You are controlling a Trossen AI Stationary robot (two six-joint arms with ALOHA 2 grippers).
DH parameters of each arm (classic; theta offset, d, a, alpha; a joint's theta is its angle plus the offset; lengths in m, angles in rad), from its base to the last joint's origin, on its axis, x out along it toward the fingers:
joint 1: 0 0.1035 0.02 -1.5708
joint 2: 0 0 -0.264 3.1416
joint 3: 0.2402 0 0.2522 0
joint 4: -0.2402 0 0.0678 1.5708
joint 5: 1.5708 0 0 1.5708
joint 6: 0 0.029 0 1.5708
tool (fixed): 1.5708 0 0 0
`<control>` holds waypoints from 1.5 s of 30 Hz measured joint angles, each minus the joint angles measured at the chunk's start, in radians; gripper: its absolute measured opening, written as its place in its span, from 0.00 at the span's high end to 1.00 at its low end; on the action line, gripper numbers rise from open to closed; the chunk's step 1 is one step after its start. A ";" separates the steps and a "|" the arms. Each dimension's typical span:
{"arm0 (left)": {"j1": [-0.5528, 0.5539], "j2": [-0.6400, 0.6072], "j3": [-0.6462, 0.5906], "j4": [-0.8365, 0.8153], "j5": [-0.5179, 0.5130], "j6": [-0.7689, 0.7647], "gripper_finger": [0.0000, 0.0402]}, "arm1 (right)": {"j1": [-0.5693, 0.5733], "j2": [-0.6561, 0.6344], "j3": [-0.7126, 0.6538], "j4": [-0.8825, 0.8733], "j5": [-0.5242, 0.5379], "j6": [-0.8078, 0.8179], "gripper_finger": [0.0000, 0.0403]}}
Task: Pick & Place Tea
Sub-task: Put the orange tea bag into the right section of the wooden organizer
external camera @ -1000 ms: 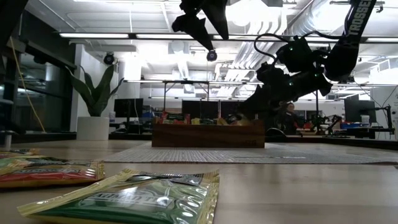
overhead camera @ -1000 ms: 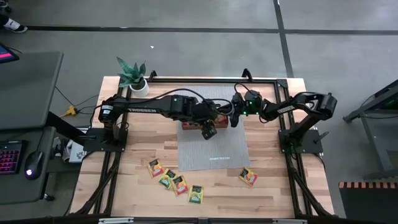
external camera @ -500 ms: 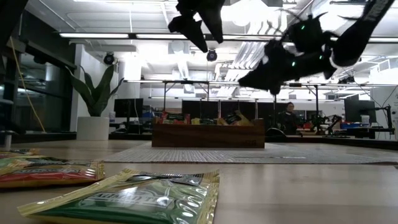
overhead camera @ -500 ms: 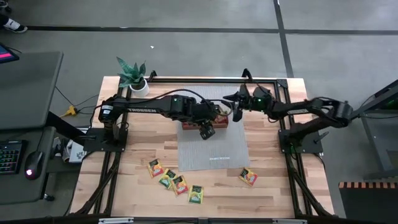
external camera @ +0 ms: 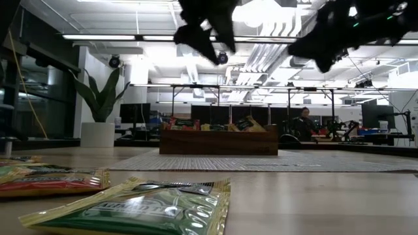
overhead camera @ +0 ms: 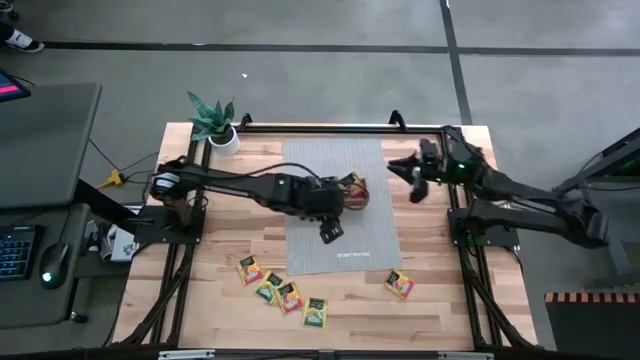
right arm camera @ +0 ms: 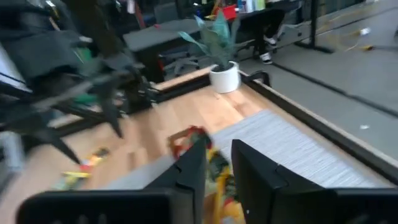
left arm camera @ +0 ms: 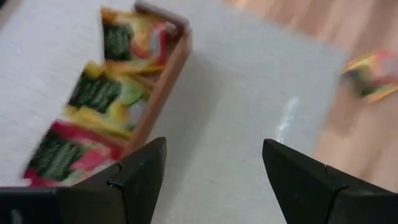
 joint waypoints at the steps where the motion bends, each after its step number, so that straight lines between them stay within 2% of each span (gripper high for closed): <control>1: 0.000 -0.014 -0.034 0.077 0.027 -0.007 0.34 | 0.009 -0.046 0.000 -0.041 -0.007 0.024 0.84; 5: 0.001 -0.037 -0.167 0.327 0.170 -0.021 0.34 | 0.064 -0.206 0.000 -0.209 -0.014 0.110 0.97; 13: 0.002 0.018 -0.216 0.636 0.362 -0.184 0.34 | 0.273 -0.390 0.000 -0.594 0.164 0.312 1.00; 17: 0.002 0.052 -0.218 0.712 0.427 -0.283 0.34 | 0.406 -0.416 0.000 -0.712 0.258 0.449 1.00; 21: 0.002 0.107 -0.214 0.727 0.455 -0.347 0.34 | 0.548 -0.390 0.000 -0.730 0.350 0.528 1.00; 25: 0.002 0.157 -0.217 0.730 0.509 -0.376 0.34 | 0.684 -0.305 0.013 -0.694 0.446 0.579 1.00; 29: -0.005 0.170 -0.216 0.737 0.549 -0.376 0.34 | 0.803 -0.132 0.101 -0.708 0.542 0.583 1.00; 32: -0.013 0.170 -0.216 0.771 0.551 -0.370 0.34 | 0.877 0.029 0.189 -0.780 0.566 0.603 1.00; 35: -0.013 0.170 -0.216 0.793 0.550 -0.368 0.34 | 0.953 0.191 0.258 -0.867 0.542 0.657 1.00; 40: -0.017 0.169 -0.216 0.803 0.561 -0.395 0.34 | 1.112 0.410 0.329 -0.864 0.513 0.811 1.00; 45: -0.035 0.196 -0.213 0.881 0.585 -0.407 0.34 | 1.289 0.554 0.365 -0.837 0.592 1.074 1.00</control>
